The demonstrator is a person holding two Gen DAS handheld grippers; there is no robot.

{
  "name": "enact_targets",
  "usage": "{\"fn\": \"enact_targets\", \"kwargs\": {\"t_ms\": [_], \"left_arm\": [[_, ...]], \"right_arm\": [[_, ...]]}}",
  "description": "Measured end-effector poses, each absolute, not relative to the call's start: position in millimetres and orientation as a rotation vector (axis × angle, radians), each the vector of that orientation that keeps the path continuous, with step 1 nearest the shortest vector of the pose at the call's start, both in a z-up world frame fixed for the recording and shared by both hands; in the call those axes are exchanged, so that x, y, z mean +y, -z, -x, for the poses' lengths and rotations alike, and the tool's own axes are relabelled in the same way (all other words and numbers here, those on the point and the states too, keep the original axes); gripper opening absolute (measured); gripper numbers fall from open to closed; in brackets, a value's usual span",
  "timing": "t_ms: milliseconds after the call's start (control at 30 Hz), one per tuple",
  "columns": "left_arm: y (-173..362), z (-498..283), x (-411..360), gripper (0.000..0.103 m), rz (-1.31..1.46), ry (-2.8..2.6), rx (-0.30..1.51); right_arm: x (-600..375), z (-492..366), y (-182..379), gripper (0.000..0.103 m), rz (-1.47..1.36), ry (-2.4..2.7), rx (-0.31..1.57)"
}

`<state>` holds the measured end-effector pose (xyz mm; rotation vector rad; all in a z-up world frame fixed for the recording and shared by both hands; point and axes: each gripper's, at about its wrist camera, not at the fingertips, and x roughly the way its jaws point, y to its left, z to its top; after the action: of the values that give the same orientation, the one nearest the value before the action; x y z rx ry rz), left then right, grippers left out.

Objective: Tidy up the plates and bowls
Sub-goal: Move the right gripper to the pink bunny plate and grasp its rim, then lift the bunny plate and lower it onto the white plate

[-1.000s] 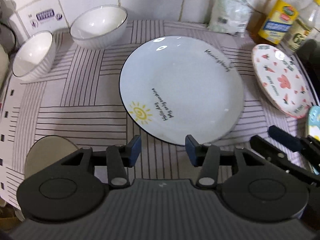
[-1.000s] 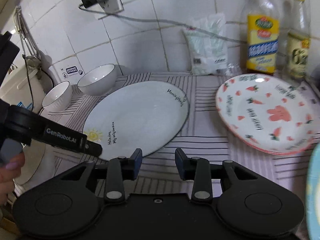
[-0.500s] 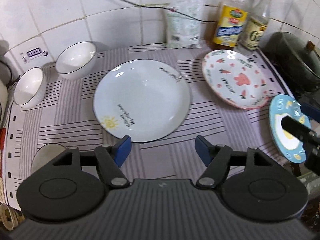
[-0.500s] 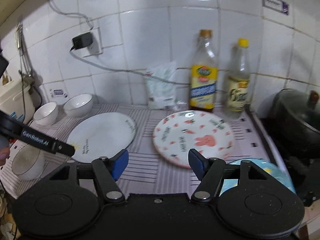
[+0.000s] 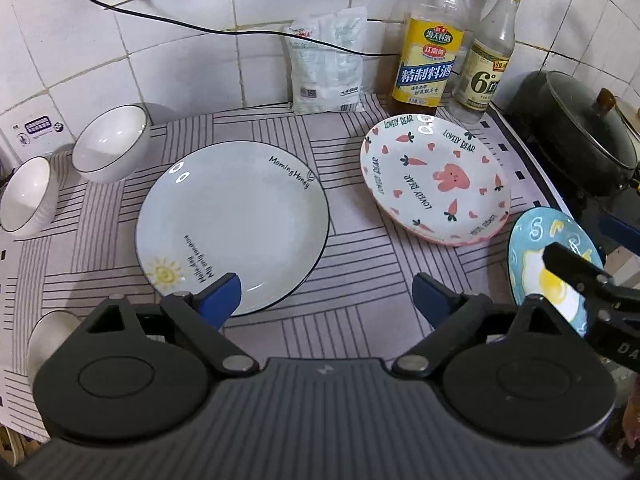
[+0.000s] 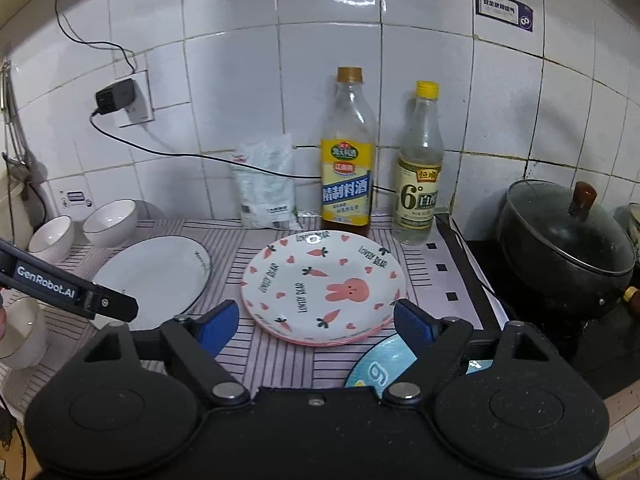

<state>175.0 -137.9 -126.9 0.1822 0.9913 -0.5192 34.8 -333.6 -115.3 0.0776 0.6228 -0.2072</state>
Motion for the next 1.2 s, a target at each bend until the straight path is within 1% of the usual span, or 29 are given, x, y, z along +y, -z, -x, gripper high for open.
{"fn": "enact_targets", "kwargs": {"t_ms": [300,433,567,767,867,933,1000,1100,1200], "left_arm": [[152.8,-197.2,-167.0,0.093,-0.135,0.517,1.016],[153.1,-203.1,-170.3,0.093,-0.059,0.459,0.939],[164.1,-217.9,-181.2,0.092,-0.018,0.489,0.989],[190.6,-237.0,-202.5,0.090,0.010,0.533,1.067],[202.2,-248.2,-208.1,0.090,0.049,0.550,1.116],[206.4,-254.5,-212.7,0.088,0.046,0.551,1.127],[208.1,-259.2,-216.6,0.087,0.032,0.557,1.133],[211.0,-266.4,-219.6,0.084,0.019,0.562,1.150],[213.9,-272.6,-220.0,0.072,0.028,0.570,1.177]], "right_arm": [[-357.0,-66.0,140.1,0.088,-0.105,0.207,0.644],[-371.7,-80.3,156.9,0.087,-0.150,0.227,0.637],[-383.0,-93.6,169.9,0.086,-0.216,0.243,0.643],[-399.4,-116.8,190.1,0.085,-0.223,0.267,0.648],[-412.1,-126.7,197.2,0.080,-0.262,0.296,0.659],[-418.5,-134.6,200.2,0.071,-0.278,0.315,0.696],[-421.5,-142.1,203.5,0.068,-0.262,0.310,0.725],[-424.5,-150.4,207.8,0.066,-0.230,0.321,0.753],[-431.0,-156.3,211.1,0.064,-0.241,0.323,0.770]]}}
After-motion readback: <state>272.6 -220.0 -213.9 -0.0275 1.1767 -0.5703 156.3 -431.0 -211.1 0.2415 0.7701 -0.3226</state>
